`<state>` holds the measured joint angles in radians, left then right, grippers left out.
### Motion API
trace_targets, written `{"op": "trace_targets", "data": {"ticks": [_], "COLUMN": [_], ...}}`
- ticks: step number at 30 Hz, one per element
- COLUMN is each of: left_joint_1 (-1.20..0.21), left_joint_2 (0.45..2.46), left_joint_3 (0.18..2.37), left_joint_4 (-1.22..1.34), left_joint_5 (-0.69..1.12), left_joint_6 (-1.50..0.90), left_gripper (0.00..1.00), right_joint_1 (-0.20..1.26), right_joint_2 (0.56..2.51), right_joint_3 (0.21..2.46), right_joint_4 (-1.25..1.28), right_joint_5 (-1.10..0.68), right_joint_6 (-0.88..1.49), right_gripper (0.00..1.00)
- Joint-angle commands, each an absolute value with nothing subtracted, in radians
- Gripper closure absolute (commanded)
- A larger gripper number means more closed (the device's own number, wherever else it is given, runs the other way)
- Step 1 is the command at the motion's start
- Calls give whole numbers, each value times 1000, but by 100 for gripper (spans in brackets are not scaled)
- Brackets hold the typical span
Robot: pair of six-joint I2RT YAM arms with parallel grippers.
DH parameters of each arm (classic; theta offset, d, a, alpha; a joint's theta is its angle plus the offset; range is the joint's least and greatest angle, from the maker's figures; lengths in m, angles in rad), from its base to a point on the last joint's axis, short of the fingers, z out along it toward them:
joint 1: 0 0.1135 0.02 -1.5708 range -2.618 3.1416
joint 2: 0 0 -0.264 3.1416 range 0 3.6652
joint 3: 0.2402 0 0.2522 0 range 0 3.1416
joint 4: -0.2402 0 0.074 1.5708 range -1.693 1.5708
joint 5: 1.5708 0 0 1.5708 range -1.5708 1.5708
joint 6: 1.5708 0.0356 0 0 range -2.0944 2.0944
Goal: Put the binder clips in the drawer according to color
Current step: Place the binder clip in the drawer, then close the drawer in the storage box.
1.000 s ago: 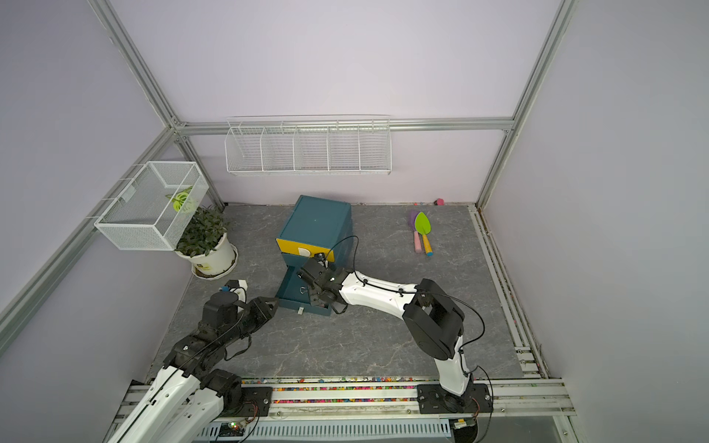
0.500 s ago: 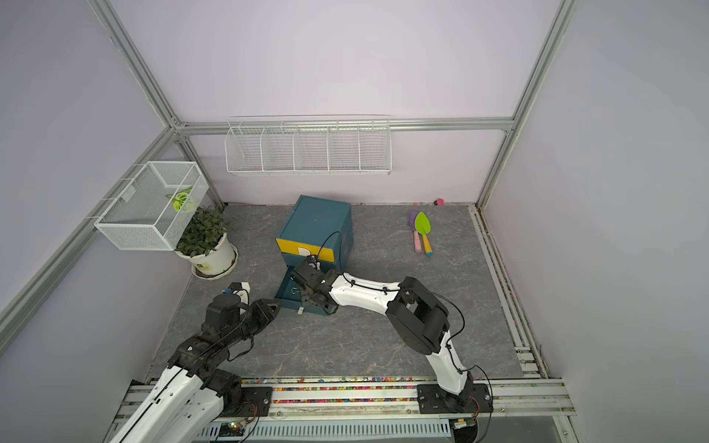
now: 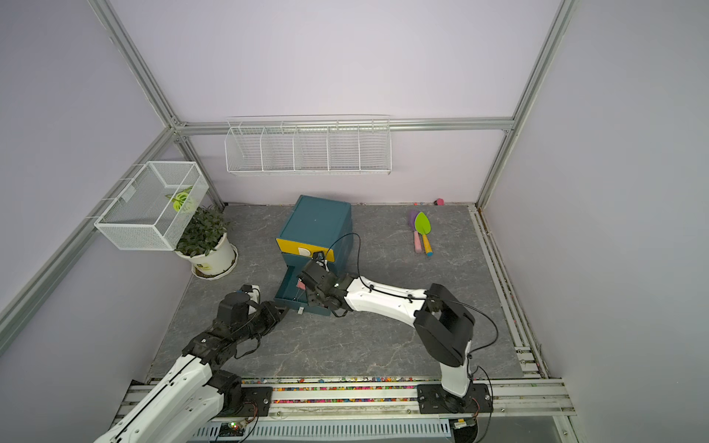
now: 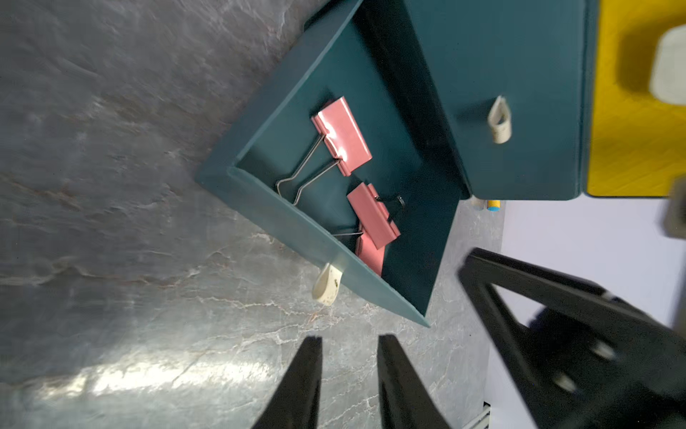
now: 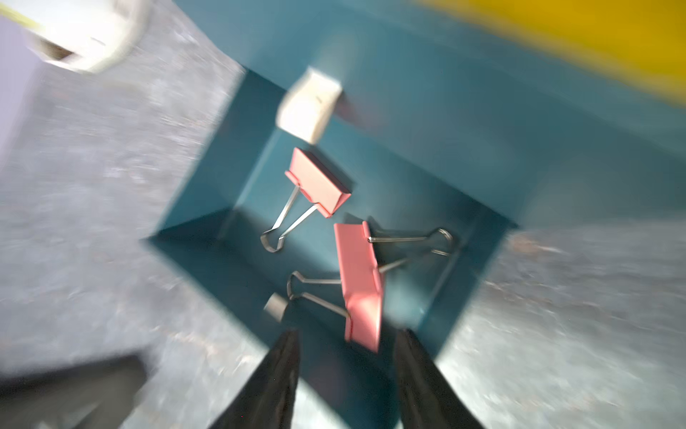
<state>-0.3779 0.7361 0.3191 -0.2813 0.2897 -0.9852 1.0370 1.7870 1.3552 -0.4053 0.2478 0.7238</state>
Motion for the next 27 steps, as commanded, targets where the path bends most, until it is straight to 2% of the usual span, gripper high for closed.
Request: {"op": "trace_targets", "data": {"ticks": [1, 5, 15, 25, 27], "left_joint_1": [-381, -387, -421, -425, -425], "left_joint_2": [798, 838, 998, 1059, 1063], "left_joint_3": [282, 240, 206, 213, 216], "left_joint_4": [-164, -44, 154, 213, 221], "left_joint_5": [333, 345, 354, 326, 318], "left_joint_6": [-1025, -1080, -1181, -1215, -1219], "left_gripper": [63, 57, 58, 70, 77], "right_joint_1": [1042, 1042, 1005, 986, 985], "right_joint_2": [1673, 1560, 1410, 1381, 1378], "right_joint_3": [1275, 1188, 1084, 1063, 1058], "right_joint_4": [-389, -392, -418, -430, -428], "right_joint_5": [303, 331, 360, 352, 353], "right_joint_6": [701, 709, 719, 726, 729], "right_gripper": [54, 55, 55, 55, 55]}}
